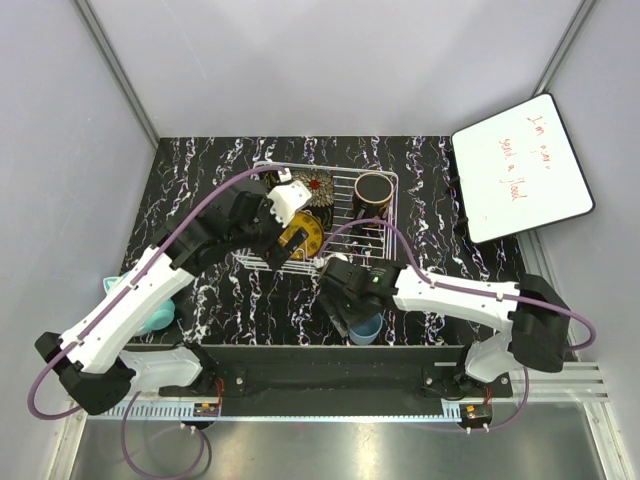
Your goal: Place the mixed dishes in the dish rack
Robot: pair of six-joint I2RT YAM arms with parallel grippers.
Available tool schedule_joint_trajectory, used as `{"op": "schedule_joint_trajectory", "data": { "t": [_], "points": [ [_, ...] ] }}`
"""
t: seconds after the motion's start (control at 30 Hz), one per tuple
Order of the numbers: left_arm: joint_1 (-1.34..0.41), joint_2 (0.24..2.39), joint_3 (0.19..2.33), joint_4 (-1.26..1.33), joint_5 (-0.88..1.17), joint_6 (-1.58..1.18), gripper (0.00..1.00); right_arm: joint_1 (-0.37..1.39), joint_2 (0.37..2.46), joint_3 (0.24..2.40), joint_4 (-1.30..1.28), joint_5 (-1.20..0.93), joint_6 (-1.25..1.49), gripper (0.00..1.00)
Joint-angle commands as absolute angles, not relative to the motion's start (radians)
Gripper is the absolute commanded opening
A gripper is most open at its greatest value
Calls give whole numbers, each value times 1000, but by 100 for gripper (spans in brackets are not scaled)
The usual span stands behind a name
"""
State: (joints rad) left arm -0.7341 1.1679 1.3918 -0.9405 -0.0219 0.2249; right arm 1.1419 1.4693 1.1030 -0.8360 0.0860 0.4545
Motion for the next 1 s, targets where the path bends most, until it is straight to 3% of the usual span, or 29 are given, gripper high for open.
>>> {"op": "schedule_joint_trajectory", "data": {
  "t": [0.0,0.13,0.17,0.27,0.3,0.37,0.57,0.63,0.8,0.87,0.97],
  "points": [
    [-733,1163,1399,-890,-52,229,99,1149,1494,1060,-782,61,452,66],
    [-733,1163,1396,-887,-57,222,99,1149,1502,1046,-781,84,456,51],
    [-732,1166,1396,-887,-55,216,99,1149,1503,1046,-781,87,451,40],
    [-719,1167,1404,-887,-35,187,99,1149,1502,1058,-790,110,443,22],
    [-713,1164,1407,-885,-29,178,99,1149,1496,1066,-799,121,440,10],
    [-686,1161,1423,-891,-6,152,99,1149,1479,1109,-818,155,420,0],
    [-598,1201,1547,-955,130,106,99,1135,1451,1392,-911,226,310,0],
    [-531,1235,1600,-1005,269,92,99,1118,1453,1519,-914,207,272,0],
    [-441,1233,1614,-1003,330,52,96,1036,1447,1748,-876,108,288,0],
    [-408,1212,1620,-983,377,31,97,978,1335,1692,-660,4,324,0],
    [-319,1221,1686,-974,501,-30,98,889,1145,1421,-240,-110,431,0]
  ]
}}
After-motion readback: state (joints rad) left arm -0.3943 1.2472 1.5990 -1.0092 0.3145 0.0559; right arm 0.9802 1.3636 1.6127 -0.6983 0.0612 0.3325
